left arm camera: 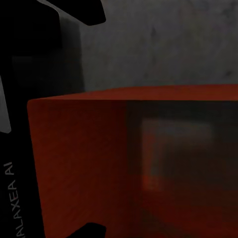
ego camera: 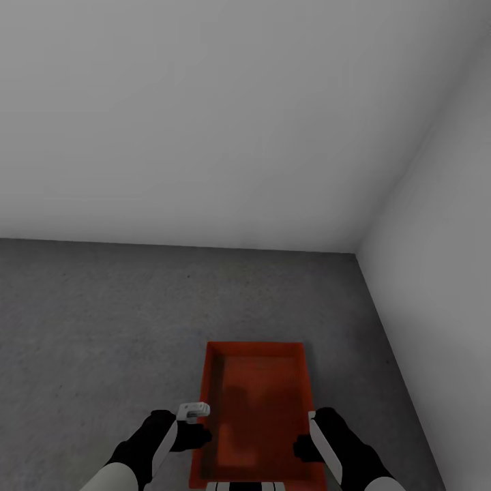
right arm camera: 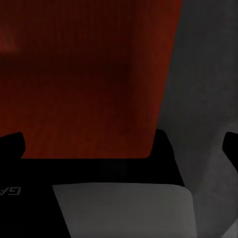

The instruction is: Move the two storage containers from the living room to the garage. In the garage, place one container on the floor and stack the other container on top of it (either order is fine).

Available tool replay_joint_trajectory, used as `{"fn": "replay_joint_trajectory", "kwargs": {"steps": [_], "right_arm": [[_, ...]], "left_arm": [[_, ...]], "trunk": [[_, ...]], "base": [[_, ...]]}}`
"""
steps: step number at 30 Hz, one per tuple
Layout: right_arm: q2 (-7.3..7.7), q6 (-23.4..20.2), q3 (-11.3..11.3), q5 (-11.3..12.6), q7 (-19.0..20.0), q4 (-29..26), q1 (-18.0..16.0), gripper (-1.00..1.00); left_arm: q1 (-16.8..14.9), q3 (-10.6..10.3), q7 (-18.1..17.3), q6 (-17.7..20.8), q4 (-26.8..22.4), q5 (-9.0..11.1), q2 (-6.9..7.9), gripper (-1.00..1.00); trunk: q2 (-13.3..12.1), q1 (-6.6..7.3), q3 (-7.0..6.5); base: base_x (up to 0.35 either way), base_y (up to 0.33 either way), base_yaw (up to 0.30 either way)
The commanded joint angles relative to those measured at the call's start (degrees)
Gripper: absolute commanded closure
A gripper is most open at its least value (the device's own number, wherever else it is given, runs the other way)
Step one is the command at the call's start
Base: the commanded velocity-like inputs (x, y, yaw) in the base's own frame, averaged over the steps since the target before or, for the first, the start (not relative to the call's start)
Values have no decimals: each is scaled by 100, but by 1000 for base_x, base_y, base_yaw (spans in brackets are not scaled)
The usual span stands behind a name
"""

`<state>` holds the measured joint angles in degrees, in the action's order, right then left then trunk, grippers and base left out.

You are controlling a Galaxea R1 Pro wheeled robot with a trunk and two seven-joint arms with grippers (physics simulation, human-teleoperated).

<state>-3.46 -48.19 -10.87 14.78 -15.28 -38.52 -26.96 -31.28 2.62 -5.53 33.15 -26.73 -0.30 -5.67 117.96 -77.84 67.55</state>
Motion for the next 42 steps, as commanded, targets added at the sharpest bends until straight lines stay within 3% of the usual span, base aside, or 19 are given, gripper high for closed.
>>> {"fn": "replay_joint_trajectory", "kwargs": {"steps": [1,19,42], "right_arm": [[3,-15,-21,60,-54,-6,-2,-100],[3,-15,-21,60,-53,-6,-2,-100],[3,-15,-21,60,-52,-6,-2,-100]], "left_arm": [[0,28,-19,34,-11,-5,-4,-100],[0,17,-20,34,-11,-5,-4,-100],[0,19,-18,34,-9,-5,-5,-100]], "trunk": [[2,1,4],[2,1,4],[-921,506,-452]], "base": [[0,0,0],[0,0,0],[0,0,0]]}}
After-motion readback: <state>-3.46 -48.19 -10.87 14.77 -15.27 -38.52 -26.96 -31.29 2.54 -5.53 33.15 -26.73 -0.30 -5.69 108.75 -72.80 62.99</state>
